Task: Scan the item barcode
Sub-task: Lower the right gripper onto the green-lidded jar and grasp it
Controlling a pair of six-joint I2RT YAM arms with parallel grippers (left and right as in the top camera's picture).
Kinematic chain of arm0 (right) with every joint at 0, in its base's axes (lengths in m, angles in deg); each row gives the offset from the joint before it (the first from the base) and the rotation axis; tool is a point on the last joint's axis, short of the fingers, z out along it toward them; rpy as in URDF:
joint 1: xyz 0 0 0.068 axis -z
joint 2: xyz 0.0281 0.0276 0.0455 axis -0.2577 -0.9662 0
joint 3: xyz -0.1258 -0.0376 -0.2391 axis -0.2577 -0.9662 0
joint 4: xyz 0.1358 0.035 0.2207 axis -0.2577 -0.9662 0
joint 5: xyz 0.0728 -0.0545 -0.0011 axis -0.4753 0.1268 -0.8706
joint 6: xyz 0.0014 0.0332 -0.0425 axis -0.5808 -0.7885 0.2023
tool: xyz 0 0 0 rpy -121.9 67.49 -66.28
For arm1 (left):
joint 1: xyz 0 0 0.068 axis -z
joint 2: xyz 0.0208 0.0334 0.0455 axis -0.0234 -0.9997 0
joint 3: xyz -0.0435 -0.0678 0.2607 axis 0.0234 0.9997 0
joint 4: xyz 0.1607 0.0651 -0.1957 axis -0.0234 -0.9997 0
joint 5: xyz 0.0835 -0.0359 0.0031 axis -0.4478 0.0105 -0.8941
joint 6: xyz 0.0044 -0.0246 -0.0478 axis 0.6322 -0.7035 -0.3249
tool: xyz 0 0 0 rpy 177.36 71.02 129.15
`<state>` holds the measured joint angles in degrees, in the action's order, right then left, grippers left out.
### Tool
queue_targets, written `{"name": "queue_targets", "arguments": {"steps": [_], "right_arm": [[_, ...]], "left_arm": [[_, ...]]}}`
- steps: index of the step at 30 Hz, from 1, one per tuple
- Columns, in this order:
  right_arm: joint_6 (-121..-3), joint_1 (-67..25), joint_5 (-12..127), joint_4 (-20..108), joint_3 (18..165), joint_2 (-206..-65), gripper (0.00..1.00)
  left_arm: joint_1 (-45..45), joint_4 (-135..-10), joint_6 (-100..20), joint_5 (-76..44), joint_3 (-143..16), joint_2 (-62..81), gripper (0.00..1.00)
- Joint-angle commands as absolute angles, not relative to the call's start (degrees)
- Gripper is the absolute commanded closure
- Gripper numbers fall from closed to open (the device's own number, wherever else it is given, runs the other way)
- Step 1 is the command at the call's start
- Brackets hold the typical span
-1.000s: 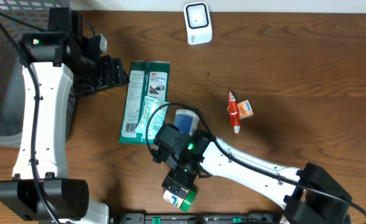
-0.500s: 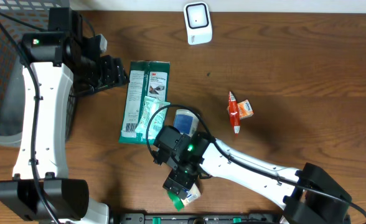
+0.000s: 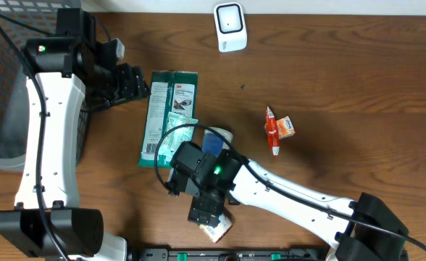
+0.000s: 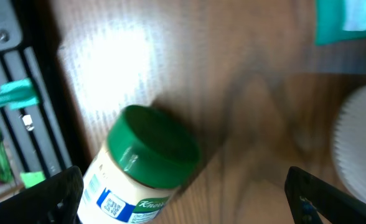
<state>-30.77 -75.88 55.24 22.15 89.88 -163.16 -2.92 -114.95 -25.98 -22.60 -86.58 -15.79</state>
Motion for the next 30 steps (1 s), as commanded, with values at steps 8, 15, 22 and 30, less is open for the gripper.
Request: {"name": "queue_targets", "arguments": {"steps": [8,15,22,30], "right_arm": [[-45.74,-76.91,50.87,22.09,89.11,-166.97,0.01],[-65.85,-76.91,52.18,21.13,89.11,-169.85,0.01],[-77.85,-76.8,55.3,17.06,89.11,-169.85,0.01],[-85.79,-76.97,54.91,18.83,89.09,-170.05,0.01]], "left_arm": [[-2.86,-115.08,-26.27,-22.12,-86.19,-16.27,0.23],[-2.86,-115.06,-26.27,-22.12,-86.19,-16.27,0.23],[-2.86,-115.14,-26.27,-22.12,-86.19,-16.27,0.23],[-2.86,-115.56,-26.25,-22.12,-86.19,-16.27,0.23]]}}
